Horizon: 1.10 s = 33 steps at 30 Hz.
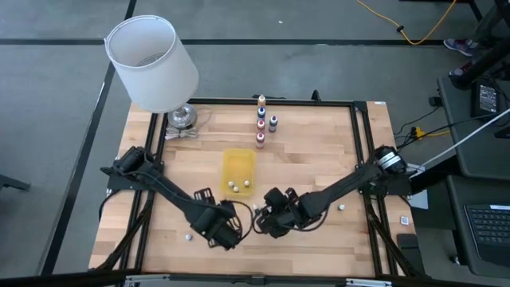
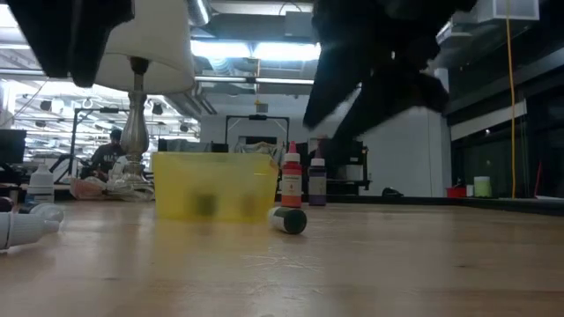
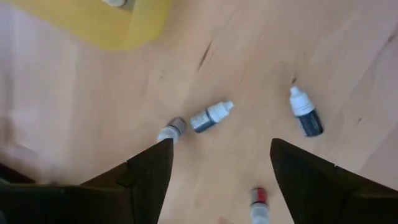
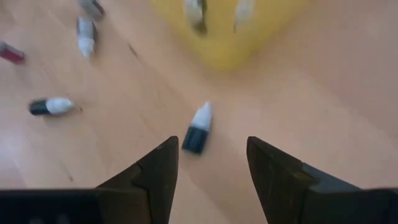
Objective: Pick & Place food coloring
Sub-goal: Put the small black bottle into the yellow bin
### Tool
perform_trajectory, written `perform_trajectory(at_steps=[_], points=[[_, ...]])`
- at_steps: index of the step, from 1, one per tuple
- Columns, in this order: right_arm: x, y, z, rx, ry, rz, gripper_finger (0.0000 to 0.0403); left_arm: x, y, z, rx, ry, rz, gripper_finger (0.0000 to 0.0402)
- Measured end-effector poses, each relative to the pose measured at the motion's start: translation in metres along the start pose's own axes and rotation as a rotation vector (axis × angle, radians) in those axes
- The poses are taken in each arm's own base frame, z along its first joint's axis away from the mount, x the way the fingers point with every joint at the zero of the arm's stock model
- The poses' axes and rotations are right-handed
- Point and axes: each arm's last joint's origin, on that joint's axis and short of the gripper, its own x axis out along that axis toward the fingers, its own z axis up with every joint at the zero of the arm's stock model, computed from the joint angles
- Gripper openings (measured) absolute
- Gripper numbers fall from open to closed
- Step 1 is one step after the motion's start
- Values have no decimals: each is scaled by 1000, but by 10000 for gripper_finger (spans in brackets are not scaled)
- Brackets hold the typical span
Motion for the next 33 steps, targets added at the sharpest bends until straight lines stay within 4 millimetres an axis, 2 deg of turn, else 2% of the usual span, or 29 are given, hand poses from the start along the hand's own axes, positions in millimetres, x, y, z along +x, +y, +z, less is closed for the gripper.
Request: perform_trajectory(at_steps=[5, 9, 15, 19, 24, 33], points=[[19, 9, -2, 56, 44, 9, 191, -16, 4, -9, 88, -92, 13, 262], [26, 21, 6, 84, 41, 32, 191, -28, 11, -13, 120, -150, 14, 262], [49, 38, 10, 48, 82, -15, 184, -49, 27, -18, 134, -241, 4, 262], [48, 38, 12, -9, 74, -179, 178, -65, 40, -23, 130, -300, -19, 262], [36, 46, 23, 19, 50, -183, 181, -83, 56, -30, 109, -340, -73, 262], [44, 39, 23, 184, 103, -221, 234, -106, 80, -42, 77, -391, -158, 262]])
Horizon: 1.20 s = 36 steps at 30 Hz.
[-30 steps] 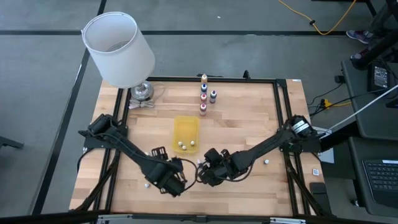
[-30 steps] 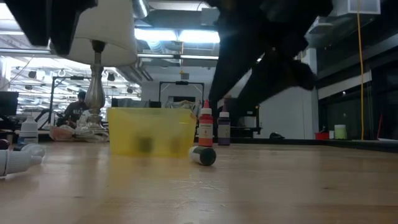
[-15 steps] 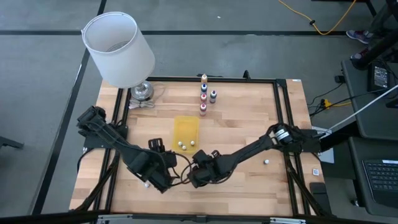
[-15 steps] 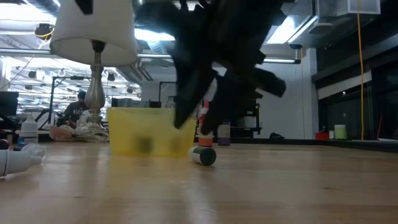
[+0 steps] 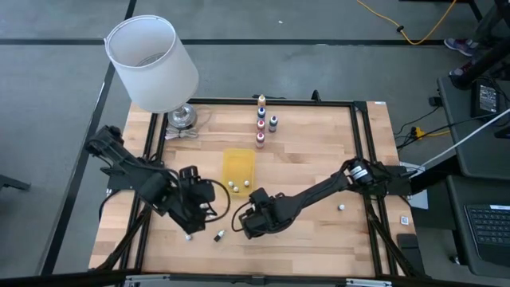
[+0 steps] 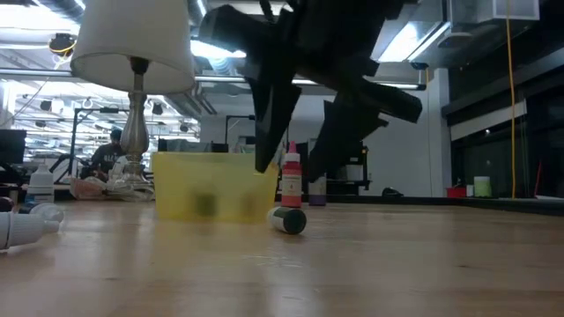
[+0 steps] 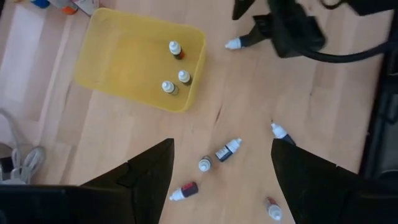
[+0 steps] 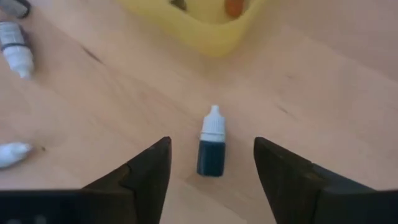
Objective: Pick & Place food coloring
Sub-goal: Put the small black bottle into the yellow bin
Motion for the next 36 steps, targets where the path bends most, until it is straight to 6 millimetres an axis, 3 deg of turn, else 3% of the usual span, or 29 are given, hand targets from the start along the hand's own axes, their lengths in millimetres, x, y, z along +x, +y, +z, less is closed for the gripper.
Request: perform_trajectory(at_steps=[8, 17, 36], points=[[10, -4, 6, 31, 12, -46, 239, -16, 10, -4, -16, 5, -74, 262], [35, 3, -11, 28, 67, -20, 239, -16, 11, -4, -12, 5, -76, 262], [34, 4, -21, 37, 114, -14, 239, -16, 11, -4, 9, 6, -76, 262]])
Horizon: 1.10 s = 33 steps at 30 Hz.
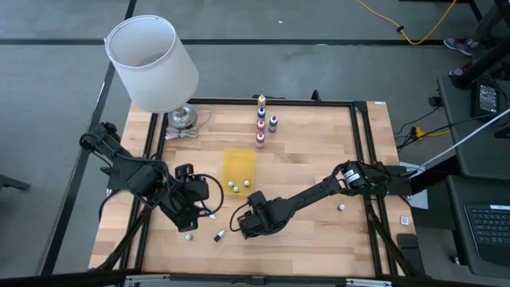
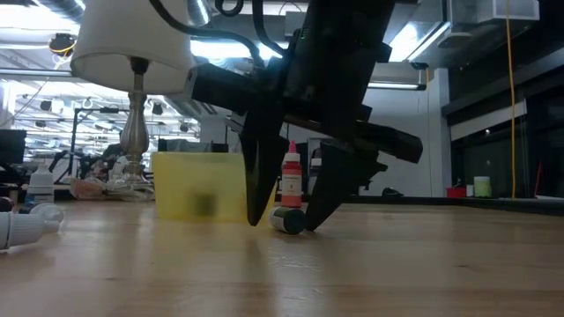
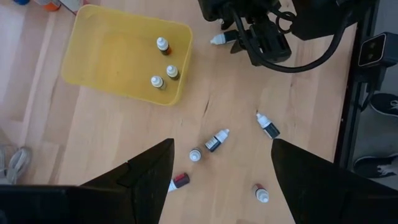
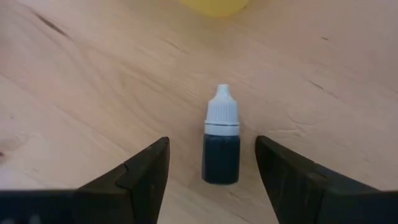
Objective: Pick & Place food coloring
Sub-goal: Put the small black bottle into the yellow bin
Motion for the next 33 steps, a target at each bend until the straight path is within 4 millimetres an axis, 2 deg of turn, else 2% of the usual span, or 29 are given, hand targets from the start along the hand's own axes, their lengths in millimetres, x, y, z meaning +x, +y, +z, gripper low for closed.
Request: perform_trajectory(at_steps=[5, 15, 20, 23, 26, 33], points=[[0, 0, 0, 19, 2, -3, 222, 0, 0, 0, 0, 11, -10, 262], [0, 0, -1, 24, 28, -8, 97, 0, -1, 0, 0, 18, -17, 262], [-9, 5, -8, -23, 52, 1, 63, 0, 1, 1, -63, 0, -4, 262], [-25, 11, -14, -76, 57, 1, 64, -3, 5, 3, -110, -62, 38, 262], [-48, 15, -18, -139, 42, -17, 72, -10, 12, 3, -122, -131, 69, 262], [-132, 32, -35, -273, -133, 92, 64, -45, 37, -3, -98, -279, 16, 264]])
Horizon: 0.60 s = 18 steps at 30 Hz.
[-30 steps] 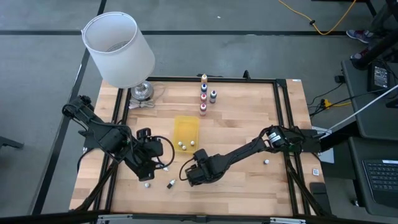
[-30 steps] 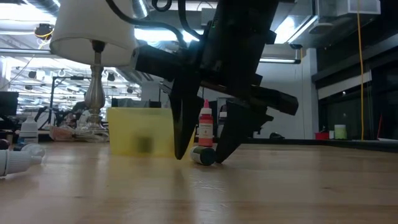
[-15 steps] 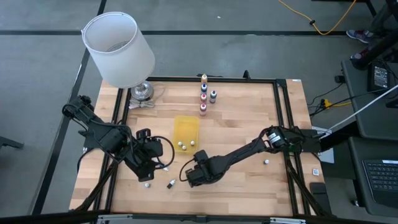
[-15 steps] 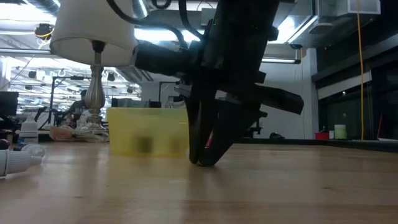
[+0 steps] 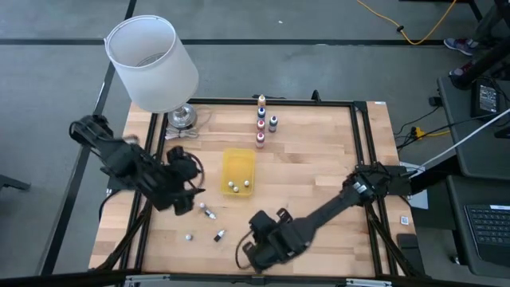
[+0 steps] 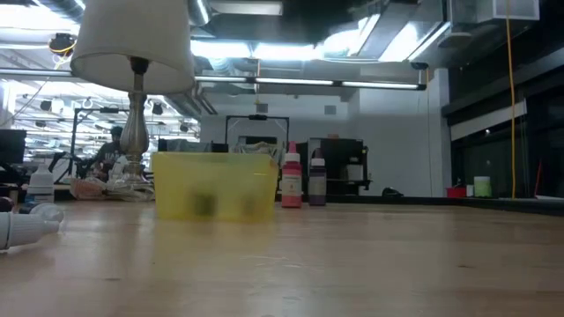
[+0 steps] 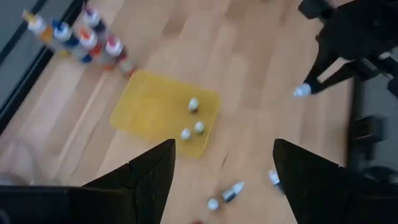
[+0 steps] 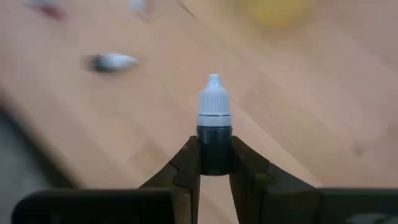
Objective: Pick & Place food coloring
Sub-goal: Put the small black bottle into the yellow bin
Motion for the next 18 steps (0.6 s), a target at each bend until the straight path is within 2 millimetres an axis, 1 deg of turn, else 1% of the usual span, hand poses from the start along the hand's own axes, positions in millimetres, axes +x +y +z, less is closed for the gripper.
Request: perform_trajectory(at_steps=[2, 4, 7, 9, 12, 16, 18], points=[[-21, 5, 4, -30, -71, 42, 66, -12, 7, 3, 10, -47, -54, 265], [-33, 6, 9, -24, -113, 110, 68, -21, 12, 5, 24, -82, -115, 267], [-44, 7, 19, -43, -132, 173, 68, -29, 13, 9, 52, -112, -219, 267], [-46, 7, 26, -85, -142, 181, 66, -30, 9, 12, 78, -126, -279, 267], [-41, 6, 39, -119, -143, 199, 67, -22, 3, 18, 109, -102, -335, 267], [-36, 6, 55, -145, -124, 249, 69, -3, -7, 21, 133, -27, -341, 266], [-35, 7, 60, -162, -131, 268, 69, 5, -11, 21, 155, -3, -342, 266]])
